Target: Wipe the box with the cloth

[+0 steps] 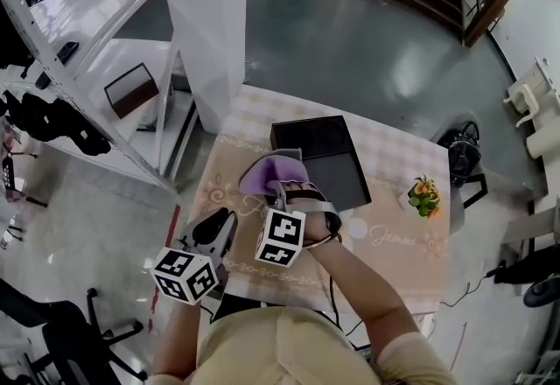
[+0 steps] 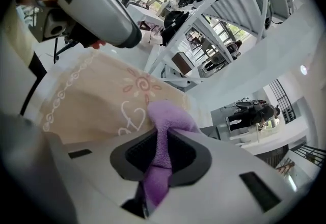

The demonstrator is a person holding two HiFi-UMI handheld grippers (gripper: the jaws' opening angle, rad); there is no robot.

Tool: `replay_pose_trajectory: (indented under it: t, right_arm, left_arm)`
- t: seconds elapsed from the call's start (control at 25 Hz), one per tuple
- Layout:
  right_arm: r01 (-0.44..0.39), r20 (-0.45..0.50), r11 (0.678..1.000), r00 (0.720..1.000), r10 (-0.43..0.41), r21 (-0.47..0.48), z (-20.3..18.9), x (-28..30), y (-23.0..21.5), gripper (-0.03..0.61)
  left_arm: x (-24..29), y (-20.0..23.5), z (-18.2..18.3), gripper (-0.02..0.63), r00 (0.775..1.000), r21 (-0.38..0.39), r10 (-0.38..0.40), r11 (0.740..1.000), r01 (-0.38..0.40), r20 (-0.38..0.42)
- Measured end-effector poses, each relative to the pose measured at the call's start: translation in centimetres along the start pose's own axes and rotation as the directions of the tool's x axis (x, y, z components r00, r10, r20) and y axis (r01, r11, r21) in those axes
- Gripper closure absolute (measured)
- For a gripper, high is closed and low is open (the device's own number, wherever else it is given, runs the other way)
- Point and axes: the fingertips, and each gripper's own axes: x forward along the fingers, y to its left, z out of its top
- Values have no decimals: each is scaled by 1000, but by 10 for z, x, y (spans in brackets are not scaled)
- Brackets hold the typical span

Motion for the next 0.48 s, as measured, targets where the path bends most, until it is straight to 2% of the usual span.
replay_pose_trajectory:
  t: [0.48]
  right_arm:
    - [-74,53,984,996,66,161,-8,-32,35,506]
  left_arm:
    - [19,-29,7,540,996,41,-82,996,83,-29]
